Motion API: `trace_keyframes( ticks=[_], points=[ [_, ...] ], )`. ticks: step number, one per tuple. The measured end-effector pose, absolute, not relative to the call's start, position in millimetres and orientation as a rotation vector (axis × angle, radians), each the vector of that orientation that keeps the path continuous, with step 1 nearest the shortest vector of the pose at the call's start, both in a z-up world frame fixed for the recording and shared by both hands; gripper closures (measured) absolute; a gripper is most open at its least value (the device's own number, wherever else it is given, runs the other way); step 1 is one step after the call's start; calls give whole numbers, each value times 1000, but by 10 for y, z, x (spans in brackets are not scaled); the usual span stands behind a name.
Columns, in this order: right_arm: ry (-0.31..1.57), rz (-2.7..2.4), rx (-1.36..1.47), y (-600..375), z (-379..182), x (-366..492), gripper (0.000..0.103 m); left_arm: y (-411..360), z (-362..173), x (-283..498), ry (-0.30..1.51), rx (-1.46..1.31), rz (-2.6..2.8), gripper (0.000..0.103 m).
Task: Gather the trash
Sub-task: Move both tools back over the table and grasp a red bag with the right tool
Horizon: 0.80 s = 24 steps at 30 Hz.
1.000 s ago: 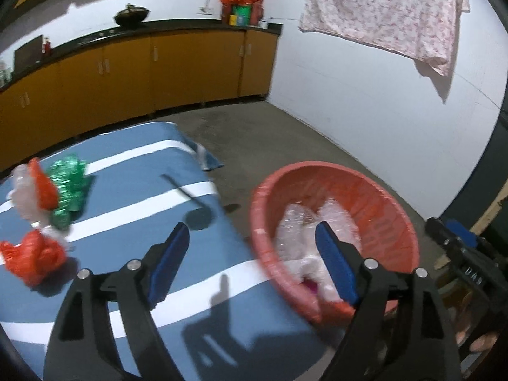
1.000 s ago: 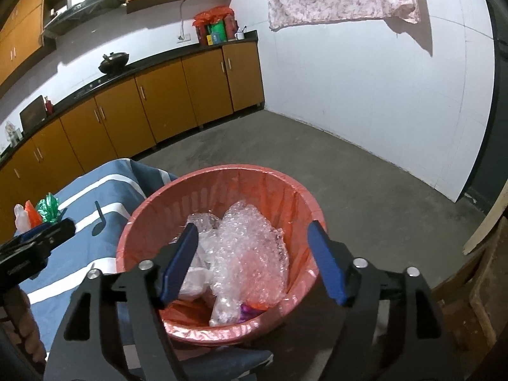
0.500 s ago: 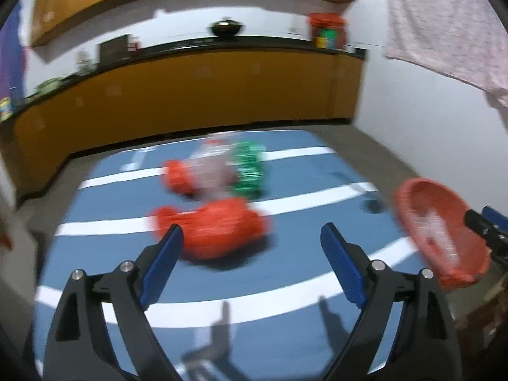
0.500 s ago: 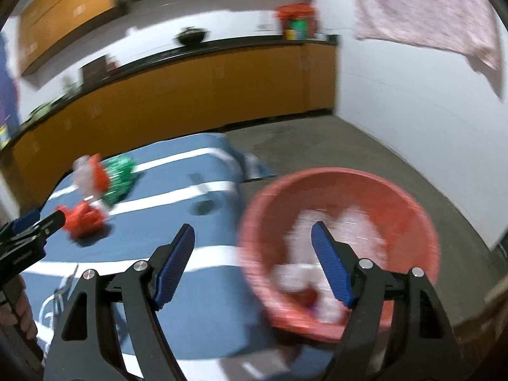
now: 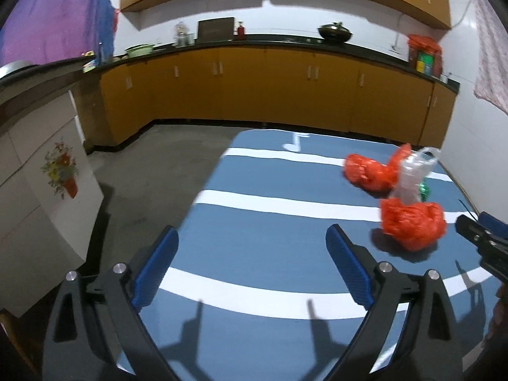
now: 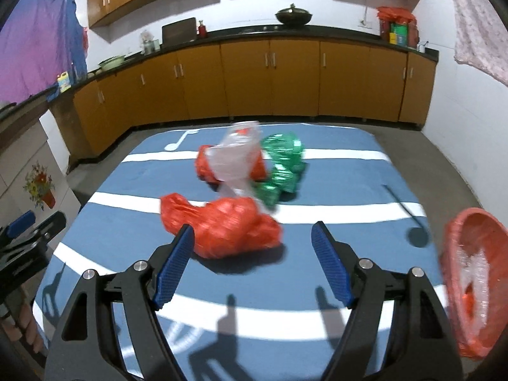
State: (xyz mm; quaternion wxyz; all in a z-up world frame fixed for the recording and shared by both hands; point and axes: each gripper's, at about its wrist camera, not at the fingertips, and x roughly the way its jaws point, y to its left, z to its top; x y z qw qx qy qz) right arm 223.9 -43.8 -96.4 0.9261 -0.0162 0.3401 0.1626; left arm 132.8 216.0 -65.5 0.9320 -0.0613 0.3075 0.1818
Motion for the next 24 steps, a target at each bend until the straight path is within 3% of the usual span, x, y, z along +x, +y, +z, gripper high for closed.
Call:
trace_keyframes(
  ticks=[10,18,20,21,24],
  points=[
    [727,281,-19,-239,-1115,2469,14,2463,-690,1273,622,-180,392,10],
    [756,274,-107,4,-1265,2474,13,2495,-742,1282,629,-200,374,10],
    [771,290,-112,36,-1287,2479,22,2488,-757,1296,633,-204,369,10],
    [779,296,-113,32,-1299,2482,34,2483,-763,1301,634,-205,368,10],
    [787,308,-114,24,-1307,2460,47,2461,-768,1323,636,-205,362,10]
  ],
)
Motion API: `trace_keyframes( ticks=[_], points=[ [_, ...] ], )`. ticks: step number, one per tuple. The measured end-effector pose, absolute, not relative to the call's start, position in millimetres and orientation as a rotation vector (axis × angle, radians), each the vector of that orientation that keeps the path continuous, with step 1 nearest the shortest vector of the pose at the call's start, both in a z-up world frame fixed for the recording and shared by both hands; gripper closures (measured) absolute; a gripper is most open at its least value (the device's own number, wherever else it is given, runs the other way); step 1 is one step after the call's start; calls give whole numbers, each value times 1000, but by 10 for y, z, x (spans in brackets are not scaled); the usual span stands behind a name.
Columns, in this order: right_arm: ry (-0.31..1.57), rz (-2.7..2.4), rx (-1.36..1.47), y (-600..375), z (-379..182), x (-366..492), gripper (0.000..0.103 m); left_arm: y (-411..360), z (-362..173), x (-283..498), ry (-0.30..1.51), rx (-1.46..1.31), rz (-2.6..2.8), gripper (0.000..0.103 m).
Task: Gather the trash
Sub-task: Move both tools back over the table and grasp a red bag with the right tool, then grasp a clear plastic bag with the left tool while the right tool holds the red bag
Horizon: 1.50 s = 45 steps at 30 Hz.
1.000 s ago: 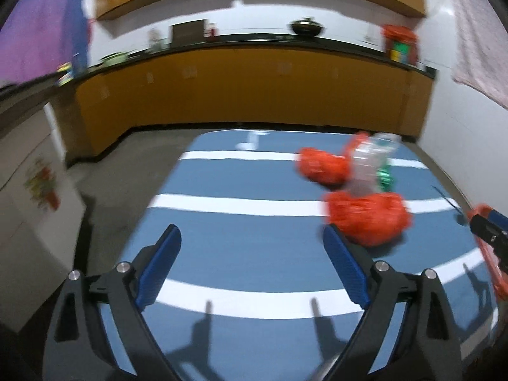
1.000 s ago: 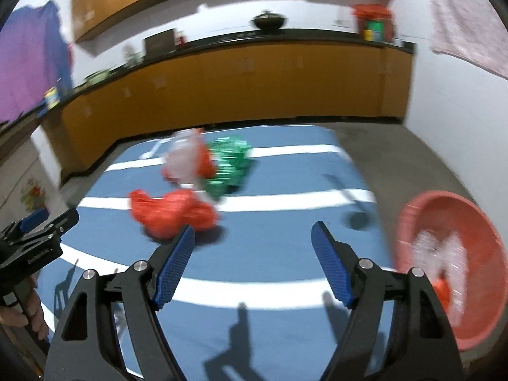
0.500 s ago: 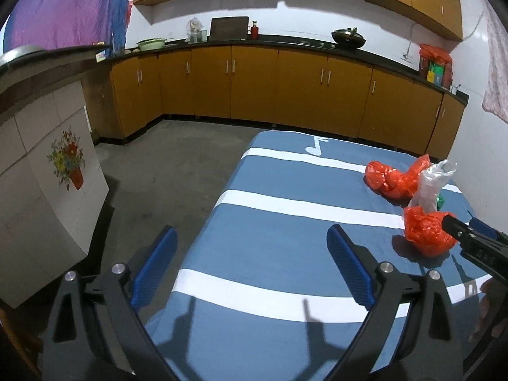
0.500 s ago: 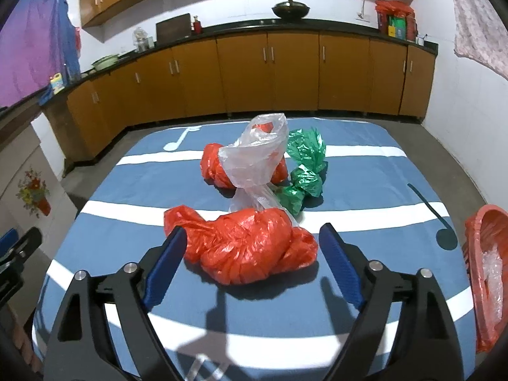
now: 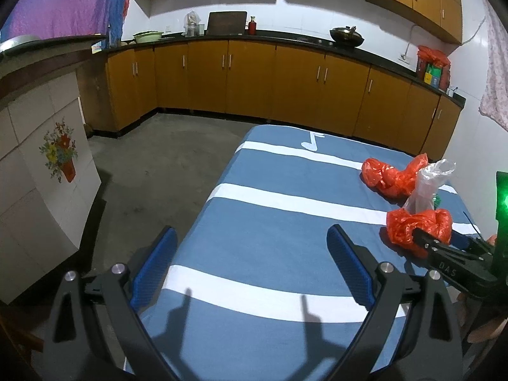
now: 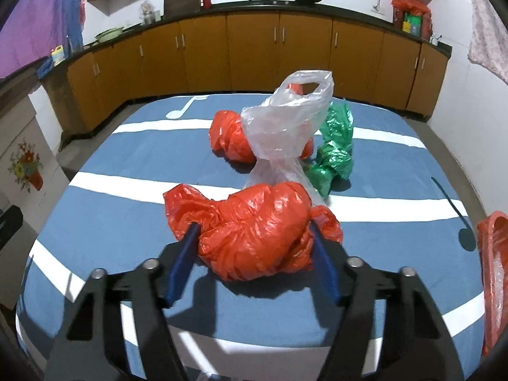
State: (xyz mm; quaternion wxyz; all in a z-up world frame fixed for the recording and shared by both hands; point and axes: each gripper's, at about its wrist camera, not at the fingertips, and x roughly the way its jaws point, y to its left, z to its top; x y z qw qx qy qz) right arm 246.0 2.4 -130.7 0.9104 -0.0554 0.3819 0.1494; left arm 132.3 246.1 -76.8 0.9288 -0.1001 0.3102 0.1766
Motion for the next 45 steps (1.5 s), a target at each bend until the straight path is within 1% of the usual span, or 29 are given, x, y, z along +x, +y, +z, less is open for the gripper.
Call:
trace_keyframes(
  ticks=[1,3,6,12,19,26,34,38,39,40,41,42,44,45],
  points=[
    [789,312,-113,13,-1308,2449,52,2453,-766,1329,635,-205,360,10],
    [794,319,-104,-12,-1307,2437,57,2430,-762,1348,634,-204,354,10],
    [795,329,-96,-60,-1306,2399,61,2371,-756,1362,633,-204,343,10],
    [766,315,-88,-306,-1215,2247,61,2191,-733,1429,629,-186,304,10],
    [736,181,-37,-961,-1085,2117,61,1799,-671,1702,618,-186,202,10],
    [729,60,62,-1650,-998,2067,61,1091,-648,2245,613,-143,79,10],
    [738,18,123,-2029,-1033,2110,61,694,-818,2837,660,-110,88,12],
    [748,15,147,-2125,-1081,2117,61,662,-907,3046,701,-104,102,28],
    [749,16,151,-2144,-1091,2116,61,681,-928,3068,708,-109,105,30],
    [751,16,156,-2153,-1104,2122,61,697,-944,3088,714,-113,109,34],
    [752,16,159,-2171,-1109,2114,61,709,-960,3109,720,-118,109,42],
    [753,17,160,-2180,-1110,2111,61,728,-979,3126,730,-125,103,47],
    [754,18,163,-2182,-1118,2110,61,741,-996,3117,738,-131,88,69],
    [753,19,163,-2184,-1117,2107,61,747,-1006,3096,742,-130,79,74]
  ],
)
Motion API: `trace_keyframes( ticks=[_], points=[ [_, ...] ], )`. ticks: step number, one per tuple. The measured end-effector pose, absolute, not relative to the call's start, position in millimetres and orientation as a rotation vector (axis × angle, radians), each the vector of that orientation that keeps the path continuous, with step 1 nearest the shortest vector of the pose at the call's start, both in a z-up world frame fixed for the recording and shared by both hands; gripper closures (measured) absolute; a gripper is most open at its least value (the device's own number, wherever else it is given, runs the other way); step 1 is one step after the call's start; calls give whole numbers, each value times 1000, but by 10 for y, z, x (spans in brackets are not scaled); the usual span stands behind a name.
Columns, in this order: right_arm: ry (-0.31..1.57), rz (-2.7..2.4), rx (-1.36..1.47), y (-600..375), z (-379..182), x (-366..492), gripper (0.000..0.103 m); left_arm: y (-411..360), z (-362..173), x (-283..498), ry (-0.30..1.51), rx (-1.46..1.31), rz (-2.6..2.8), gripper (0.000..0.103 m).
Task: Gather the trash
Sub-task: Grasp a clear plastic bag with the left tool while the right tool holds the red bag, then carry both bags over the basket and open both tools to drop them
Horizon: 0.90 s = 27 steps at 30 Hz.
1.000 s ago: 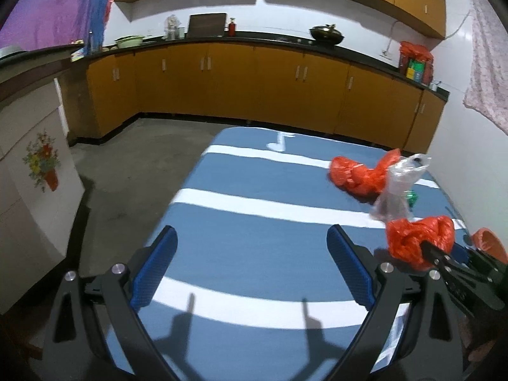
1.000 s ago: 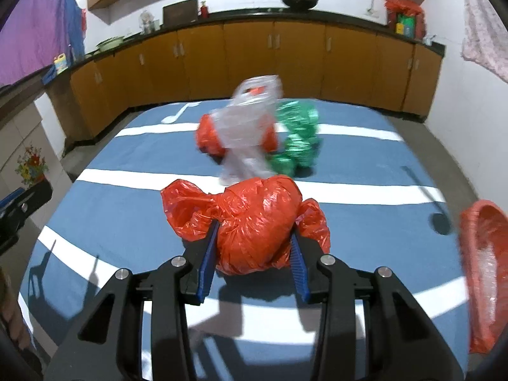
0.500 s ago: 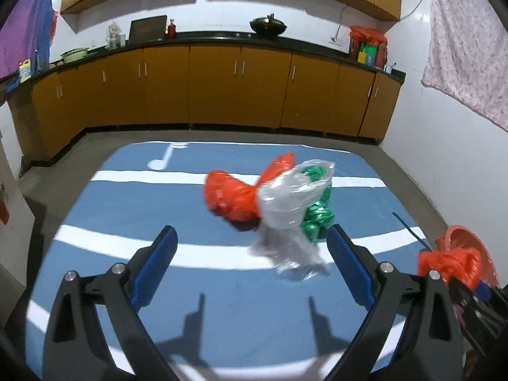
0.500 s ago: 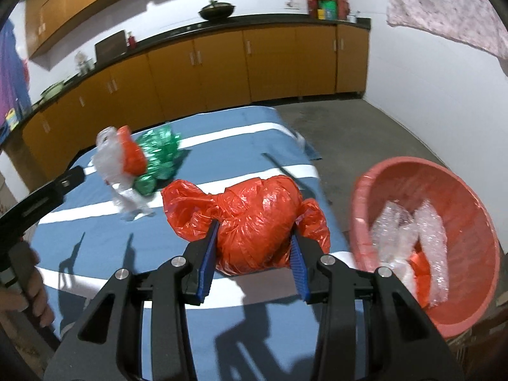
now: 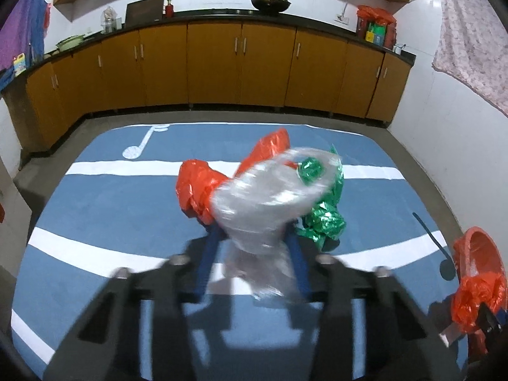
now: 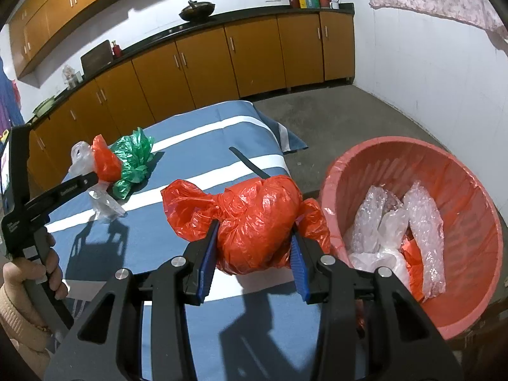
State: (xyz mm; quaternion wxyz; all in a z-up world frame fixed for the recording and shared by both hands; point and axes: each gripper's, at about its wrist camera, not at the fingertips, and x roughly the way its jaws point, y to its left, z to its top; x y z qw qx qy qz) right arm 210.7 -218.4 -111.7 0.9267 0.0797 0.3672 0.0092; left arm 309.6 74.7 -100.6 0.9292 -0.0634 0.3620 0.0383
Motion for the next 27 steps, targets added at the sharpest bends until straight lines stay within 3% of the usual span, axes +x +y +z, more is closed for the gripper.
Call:
trace_keyframes(
  ticks=[5,27],
  points=[
    [742,29,166,-2166,-1088,2083,61,771,-981,2885,722,-123,34,85],
    [626,37,111,-2052,-578,1581,61,954,-460,1890,639,-100,-3,85]
  ],
)
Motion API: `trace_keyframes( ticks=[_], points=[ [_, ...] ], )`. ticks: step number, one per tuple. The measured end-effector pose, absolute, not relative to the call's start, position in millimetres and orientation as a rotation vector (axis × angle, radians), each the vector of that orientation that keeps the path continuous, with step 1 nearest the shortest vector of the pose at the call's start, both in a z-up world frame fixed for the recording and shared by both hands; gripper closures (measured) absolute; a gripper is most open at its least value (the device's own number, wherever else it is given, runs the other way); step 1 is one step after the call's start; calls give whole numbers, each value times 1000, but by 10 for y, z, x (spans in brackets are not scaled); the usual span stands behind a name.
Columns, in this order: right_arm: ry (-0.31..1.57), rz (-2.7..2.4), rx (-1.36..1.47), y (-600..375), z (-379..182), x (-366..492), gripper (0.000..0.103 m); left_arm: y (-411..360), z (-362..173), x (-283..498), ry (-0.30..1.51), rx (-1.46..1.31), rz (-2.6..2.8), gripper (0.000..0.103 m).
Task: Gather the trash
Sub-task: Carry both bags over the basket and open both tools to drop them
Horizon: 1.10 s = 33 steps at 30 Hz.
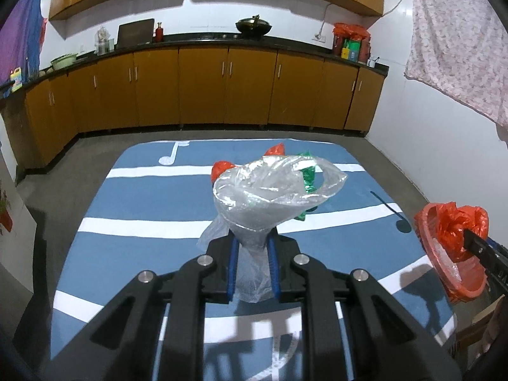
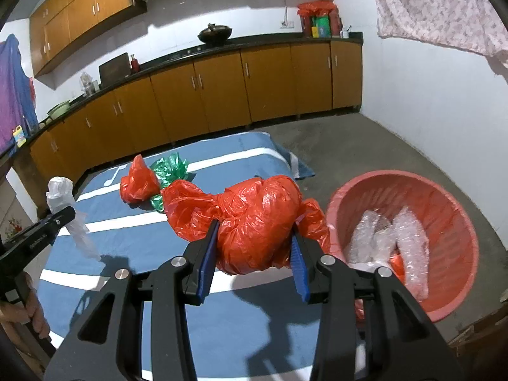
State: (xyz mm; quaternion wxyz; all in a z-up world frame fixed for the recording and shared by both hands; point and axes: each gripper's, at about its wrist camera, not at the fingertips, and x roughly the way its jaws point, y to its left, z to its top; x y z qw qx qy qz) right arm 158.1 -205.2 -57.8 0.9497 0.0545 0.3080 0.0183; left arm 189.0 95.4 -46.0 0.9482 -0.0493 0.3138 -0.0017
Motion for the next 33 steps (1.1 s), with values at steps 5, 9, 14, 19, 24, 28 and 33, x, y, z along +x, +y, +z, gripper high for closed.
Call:
trace_keyframes(
  ticks=[5,9,14,19,24,28,33],
  points=[
    [610,-6,103,-2207,-530,1464,61,813,-377,1803,631,-85,-38,85],
    [603,-40,109,-2366,-523,1399,61,670,-335,1759,628,-69,-69,85],
    [595,-85,117,-2557,-517,1339,61,474,-289,1739,622,-45,-107,85],
    [588,-126,125,-2715,-518,1297,61,287,-277,1751,623,-25,-144,85],
    [582,-160,131,-2872,-525,1261,61,72,-271,1758,628,-12,-179,85],
    [580,-179,139,-2960,-534,1245,61,-111,-275,1774,633,-1,-212,85],
    [583,-198,154,-3061,-560,1233,61,-302,-293,1784,642,9,-250,85]
  ],
)
